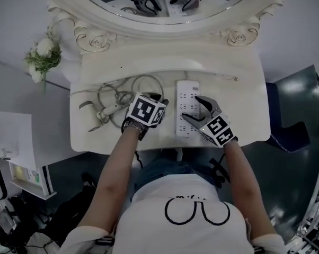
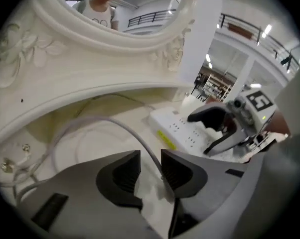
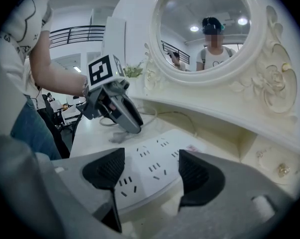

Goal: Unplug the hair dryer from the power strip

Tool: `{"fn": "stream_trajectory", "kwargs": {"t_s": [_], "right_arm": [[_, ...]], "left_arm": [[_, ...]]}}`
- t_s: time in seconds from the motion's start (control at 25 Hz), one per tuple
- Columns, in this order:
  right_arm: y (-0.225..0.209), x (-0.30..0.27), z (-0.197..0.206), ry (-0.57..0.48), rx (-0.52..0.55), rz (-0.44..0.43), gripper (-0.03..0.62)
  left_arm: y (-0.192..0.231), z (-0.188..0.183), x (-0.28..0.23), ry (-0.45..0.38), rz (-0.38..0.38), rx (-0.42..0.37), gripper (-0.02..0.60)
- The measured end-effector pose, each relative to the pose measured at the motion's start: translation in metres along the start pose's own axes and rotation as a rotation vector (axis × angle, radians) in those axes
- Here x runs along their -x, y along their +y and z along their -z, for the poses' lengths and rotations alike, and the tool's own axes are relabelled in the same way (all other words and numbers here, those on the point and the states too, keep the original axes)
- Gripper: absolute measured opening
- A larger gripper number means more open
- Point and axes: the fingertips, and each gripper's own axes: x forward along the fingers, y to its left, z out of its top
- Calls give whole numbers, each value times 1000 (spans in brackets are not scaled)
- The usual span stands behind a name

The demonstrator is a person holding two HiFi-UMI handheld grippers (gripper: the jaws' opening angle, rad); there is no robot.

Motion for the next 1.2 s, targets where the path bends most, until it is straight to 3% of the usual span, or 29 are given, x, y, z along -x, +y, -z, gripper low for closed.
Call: {"fn": "stream_trajectory", "kwargs": {"t_s": [0.08,0.2,0.44,0.64,0.76,0.8,0.84,0.96,1.2], "right_arm": [[1,1,-2,3,14,20,331],[0,5,-8,22,49,84,334],[-24,52,-45,-91,-39,334,333],[-20,94,-80,-222,-53,488,330],[-7,120,-100,-299,-19,551,244],[-5,129,-103,-311,-27,576,188],[-5,137,-106,-318,-44,599,11],[-1,156,-117,-344,-77,631,-3],[17,195,-134,-380,-56,681,-2]], "left_arm": [[11,11,-8,31,-108,-77,153],[17,10,0,-41,-174,-60,160],[14,-18,53,-292,-193,-1,160],[12,-50,105,-580,-299,-112,159],[13,-55,139,-702,-366,-115,159],[12,-55,150,-730,-375,-99,160],[10,-55,159,-753,-380,-81,159],[3,-54,183,-797,-404,-69,160],[-37,-55,218,-838,-422,-132,158]]}}
